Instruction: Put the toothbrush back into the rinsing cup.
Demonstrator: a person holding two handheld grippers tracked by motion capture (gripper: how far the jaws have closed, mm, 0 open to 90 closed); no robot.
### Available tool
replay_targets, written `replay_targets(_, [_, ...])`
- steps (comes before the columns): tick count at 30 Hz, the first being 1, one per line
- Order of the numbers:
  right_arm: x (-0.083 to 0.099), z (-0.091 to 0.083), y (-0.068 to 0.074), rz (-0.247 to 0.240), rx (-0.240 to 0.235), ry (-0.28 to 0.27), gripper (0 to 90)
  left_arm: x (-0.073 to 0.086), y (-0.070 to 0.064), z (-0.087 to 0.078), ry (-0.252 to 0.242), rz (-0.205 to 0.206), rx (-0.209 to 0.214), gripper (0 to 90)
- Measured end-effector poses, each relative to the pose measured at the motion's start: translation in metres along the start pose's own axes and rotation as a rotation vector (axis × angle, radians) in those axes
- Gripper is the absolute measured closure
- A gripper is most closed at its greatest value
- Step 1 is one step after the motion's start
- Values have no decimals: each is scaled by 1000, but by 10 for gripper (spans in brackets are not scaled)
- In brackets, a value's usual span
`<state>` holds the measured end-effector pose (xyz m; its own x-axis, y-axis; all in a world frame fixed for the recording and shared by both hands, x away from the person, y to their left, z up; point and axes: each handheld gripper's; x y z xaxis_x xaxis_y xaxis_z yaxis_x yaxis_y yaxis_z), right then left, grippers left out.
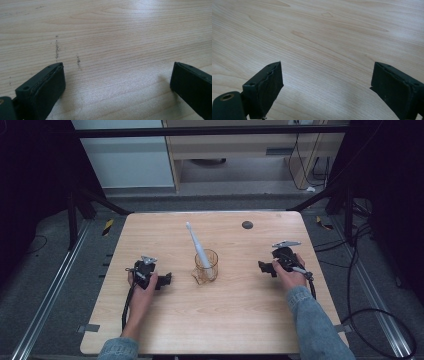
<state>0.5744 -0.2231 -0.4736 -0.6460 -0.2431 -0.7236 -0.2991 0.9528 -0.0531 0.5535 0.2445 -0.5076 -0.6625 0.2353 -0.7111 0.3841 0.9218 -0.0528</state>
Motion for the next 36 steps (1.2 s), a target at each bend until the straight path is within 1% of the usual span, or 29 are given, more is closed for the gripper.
replay_targets(8, [5,11,-12,20,34,11,110,0,0,0,0,1,0,0])
replay_targets(9, [5,13,-14,46,24,10,111,0,0,0,0,0,0,0])
replay_targets(10, [5,14,-15,53,24,7,112,0,0,0,0,0,0,0])
replay_targets(12, [5,16,-16,48,53,3,121,0,0,0,0,0,0,0])
replay_targets(13, [5,17,-17,51,57,0,122,0,0,0,0,1,0,0])
replay_targets(14, [5,18,-18,68,53,-1,122,0,0,0,0,0,0,0])
replay_targets(16, [6,21,-21,76,68,-9,124,0,0,0,0,0,0,0])
replay_targets(27, [11,30,-29,119,107,-12,119,0,0,0,1,0,-1,0])
replay_targets(32, [12,33,-31,134,115,-14,119,0,0,0,1,0,-1,0])
replay_targets(33, [12,34,-31,145,114,-11,118,0,0,0,1,0,-1,0])
replay_targets(36, [12,36,-31,142,117,-6,118,0,0,0,1,0,-1,0])
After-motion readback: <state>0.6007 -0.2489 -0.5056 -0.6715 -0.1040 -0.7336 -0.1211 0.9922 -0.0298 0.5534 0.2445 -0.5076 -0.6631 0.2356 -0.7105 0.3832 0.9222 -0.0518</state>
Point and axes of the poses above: each handheld gripper's, and its own axes: z roughly forward along the jaws, x roughly out of its underside, y roughly to its left, and after that the axes turned 6 degrees about x, right-handed
